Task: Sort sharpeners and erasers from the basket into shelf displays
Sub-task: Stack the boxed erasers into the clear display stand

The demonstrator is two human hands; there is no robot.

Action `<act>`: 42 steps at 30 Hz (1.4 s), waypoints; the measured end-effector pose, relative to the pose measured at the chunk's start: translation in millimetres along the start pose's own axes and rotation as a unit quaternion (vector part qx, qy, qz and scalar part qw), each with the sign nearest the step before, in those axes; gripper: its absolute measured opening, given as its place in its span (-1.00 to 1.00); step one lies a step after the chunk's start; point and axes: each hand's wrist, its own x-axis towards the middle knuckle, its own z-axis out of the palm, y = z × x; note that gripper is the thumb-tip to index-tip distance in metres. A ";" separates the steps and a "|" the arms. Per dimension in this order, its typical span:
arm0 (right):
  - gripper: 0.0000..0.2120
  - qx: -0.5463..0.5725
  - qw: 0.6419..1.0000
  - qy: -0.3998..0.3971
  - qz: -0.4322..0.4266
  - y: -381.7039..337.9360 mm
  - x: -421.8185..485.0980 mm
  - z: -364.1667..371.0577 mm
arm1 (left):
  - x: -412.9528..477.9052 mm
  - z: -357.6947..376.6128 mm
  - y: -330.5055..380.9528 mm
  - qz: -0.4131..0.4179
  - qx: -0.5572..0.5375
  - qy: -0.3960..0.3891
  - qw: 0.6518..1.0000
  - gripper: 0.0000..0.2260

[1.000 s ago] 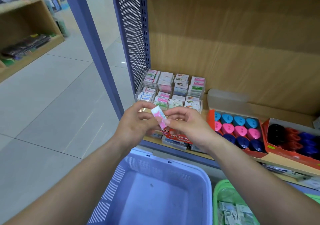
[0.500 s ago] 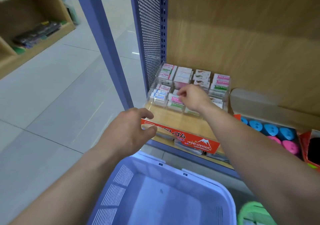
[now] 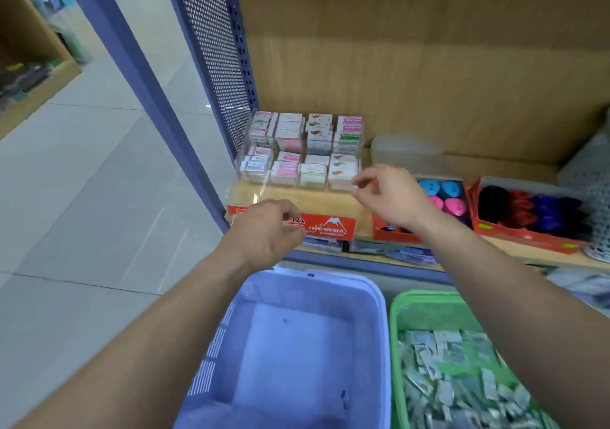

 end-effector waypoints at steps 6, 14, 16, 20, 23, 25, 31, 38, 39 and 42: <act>-0.90 0.008 0.989 -0.003 0.147 81.1 -175.6 -41.0 | -54.4 97.8 64.0 0.119 0.068 -0.121 0.983 -0.69; -0.70 -0.006 0.944 -0.178 0.278 198.5 -302.6 6.0 | -78.5 242.0 129.6 0.136 0.071 -0.241 0.958 -0.55; -0.57 -0.008 0.934 -0.211 0.287 221.8 -309.1 25.4 | -68.7 283.4 133.8 0.097 0.071 -0.264 0.957 -0.46; -0.31 -0.031 0.924 -0.261 0.276 265.4 -303.9 68.6 | -41.5 355.4 133.2 0.017 0.068 -0.261 0.963 -0.31; -0.21 -0.028 0.919 -0.276 0.280 287.2 -301.7 97.1 | -20.5 395.8 126.6 -0.042 0.047 -0.247 0.967 -0.28; -0.22 -0.018 0.927 -0.238 0.288 294.4 -304.7 112.6 | -14.4 417.0 122.0 -0.084 0.014 -0.234 0.968 -0.22; -0.24 -0.078 0.933 -0.186 0.300 296.0 -309.3 130.8 | -19.7 445.4 107.4 -0.101 0.017 -0.189 0.977 -0.21; -0.16 -0.054 0.930 -0.226 0.286 298.8 -307.2 132.3 | -17.3 452.3 105.2 -0.126 0.028 -0.151 0.980 -0.24; -0.15 -0.059 0.926 -0.239 0.286 297.8 -307.3 134.4 | -19.9 453.5 108.0 -0.137 0.011 -0.146 0.980 -0.24; -0.19 -0.059 0.925 -0.231 0.296 292.4 -306.1 140.9 | -26.3 460.9 115.7 -0.200 -0.064 -0.123 0.970 -0.19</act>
